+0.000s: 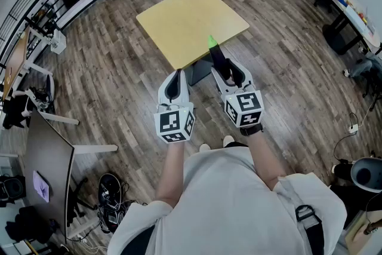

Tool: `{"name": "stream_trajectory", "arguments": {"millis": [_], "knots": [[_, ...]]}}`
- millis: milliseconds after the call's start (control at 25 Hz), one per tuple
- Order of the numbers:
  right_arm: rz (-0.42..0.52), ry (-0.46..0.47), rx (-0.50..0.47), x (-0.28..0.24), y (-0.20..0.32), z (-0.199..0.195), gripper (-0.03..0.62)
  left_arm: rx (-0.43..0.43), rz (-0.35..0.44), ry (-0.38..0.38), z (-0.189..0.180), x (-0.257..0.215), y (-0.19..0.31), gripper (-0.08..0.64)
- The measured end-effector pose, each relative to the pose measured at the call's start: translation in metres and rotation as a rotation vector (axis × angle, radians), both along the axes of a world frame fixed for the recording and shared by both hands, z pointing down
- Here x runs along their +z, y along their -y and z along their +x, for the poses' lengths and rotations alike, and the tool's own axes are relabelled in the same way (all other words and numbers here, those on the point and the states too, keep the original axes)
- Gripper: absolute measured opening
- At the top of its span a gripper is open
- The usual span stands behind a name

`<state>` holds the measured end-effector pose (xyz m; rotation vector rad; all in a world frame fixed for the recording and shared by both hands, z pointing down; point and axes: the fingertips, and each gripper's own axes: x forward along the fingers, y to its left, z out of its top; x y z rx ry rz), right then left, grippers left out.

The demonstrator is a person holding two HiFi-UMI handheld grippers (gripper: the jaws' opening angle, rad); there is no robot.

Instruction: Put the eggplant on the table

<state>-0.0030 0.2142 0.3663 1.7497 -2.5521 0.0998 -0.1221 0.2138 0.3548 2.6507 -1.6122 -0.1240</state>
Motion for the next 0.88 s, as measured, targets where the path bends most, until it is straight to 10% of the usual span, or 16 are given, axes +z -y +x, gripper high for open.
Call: {"name": "stream_trajectory", "arguments": {"millis": [400, 880], "knots": [[-0.032, 0.033, -0.009, 0.019, -0.015, -0.020, 0.215, -0.014, -0.048, -0.017, -0.022, 0.028, -0.016, 0.009], [-0.078, 0.082, -0.092, 0.042, 0.122, -0.028, 0.215, -0.101, -0.094, -0.010, -0.032, 0.051, 0.108, 0.009]]}}
